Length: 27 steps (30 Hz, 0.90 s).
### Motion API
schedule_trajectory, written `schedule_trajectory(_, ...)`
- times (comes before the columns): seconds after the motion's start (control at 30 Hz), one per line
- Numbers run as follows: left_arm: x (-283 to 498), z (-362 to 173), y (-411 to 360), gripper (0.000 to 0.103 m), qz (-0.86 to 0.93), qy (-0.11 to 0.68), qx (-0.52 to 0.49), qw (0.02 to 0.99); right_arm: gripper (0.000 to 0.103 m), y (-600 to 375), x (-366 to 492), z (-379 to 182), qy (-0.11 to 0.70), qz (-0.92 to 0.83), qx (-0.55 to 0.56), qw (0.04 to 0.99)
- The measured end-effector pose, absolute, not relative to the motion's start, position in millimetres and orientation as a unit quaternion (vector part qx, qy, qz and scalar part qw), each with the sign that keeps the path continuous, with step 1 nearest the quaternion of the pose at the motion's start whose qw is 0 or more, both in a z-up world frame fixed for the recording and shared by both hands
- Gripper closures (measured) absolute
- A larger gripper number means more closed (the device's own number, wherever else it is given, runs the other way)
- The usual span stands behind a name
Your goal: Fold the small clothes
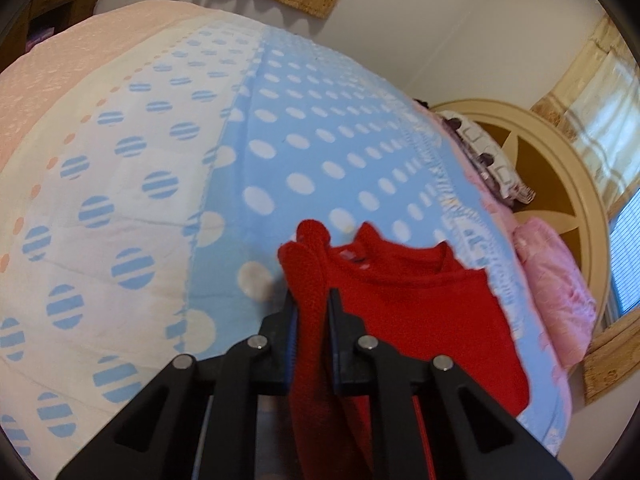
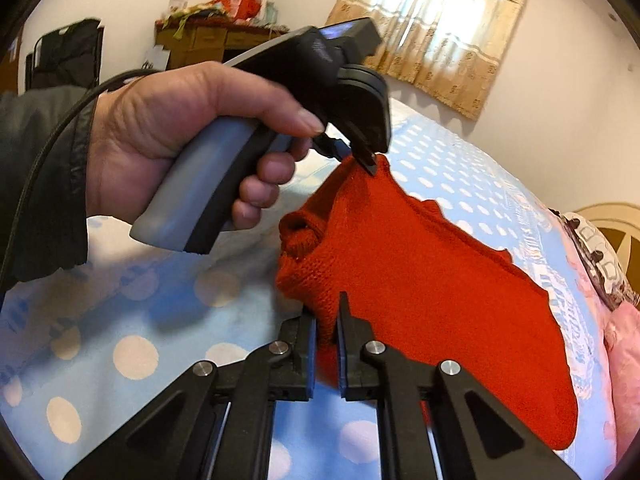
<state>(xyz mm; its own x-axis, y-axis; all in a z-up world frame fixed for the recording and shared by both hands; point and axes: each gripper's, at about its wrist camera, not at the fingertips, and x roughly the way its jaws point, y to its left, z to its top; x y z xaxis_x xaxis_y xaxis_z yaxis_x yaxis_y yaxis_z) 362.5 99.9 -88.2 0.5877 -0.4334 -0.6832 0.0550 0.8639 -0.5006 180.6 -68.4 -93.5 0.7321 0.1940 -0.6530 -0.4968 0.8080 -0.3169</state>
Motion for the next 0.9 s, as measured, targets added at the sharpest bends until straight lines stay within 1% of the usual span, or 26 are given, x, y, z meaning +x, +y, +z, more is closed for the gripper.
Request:
schedule_trajectory(0.17, 364.5, -71.4, 87.6, 0.090, -0.164, 0.418, -0.244, 0.860, 0.096, -86.3, 178.7, -76.2, 0.302, 0.183, -0.198, 0.914)
schedule_trajectory(0.37, 366.1, -47.6, 61.8, 0.090, -0.190, 0.399, -0.250, 0.861, 0.097, -122.0, 182.1, -56.0, 0.288, 0.165, -0.141, 0.933)
schedule_trajectory(0.5, 367.8, -35.6, 38.0, 0.090, -0.202, 0.393, -0.239, 0.864, 0.097, -143.1, 180.2, -51.7, 0.292, 0.158, -0.100, 0.938)
schedule_trajectory(0.9, 380.2, -19.8, -37.2, 0.090, -0.236, 0.391, -0.196, 0.868, 0.097, -197.7, 178.1, -49.5, 0.286, 0.112, -0.052, 0.950)
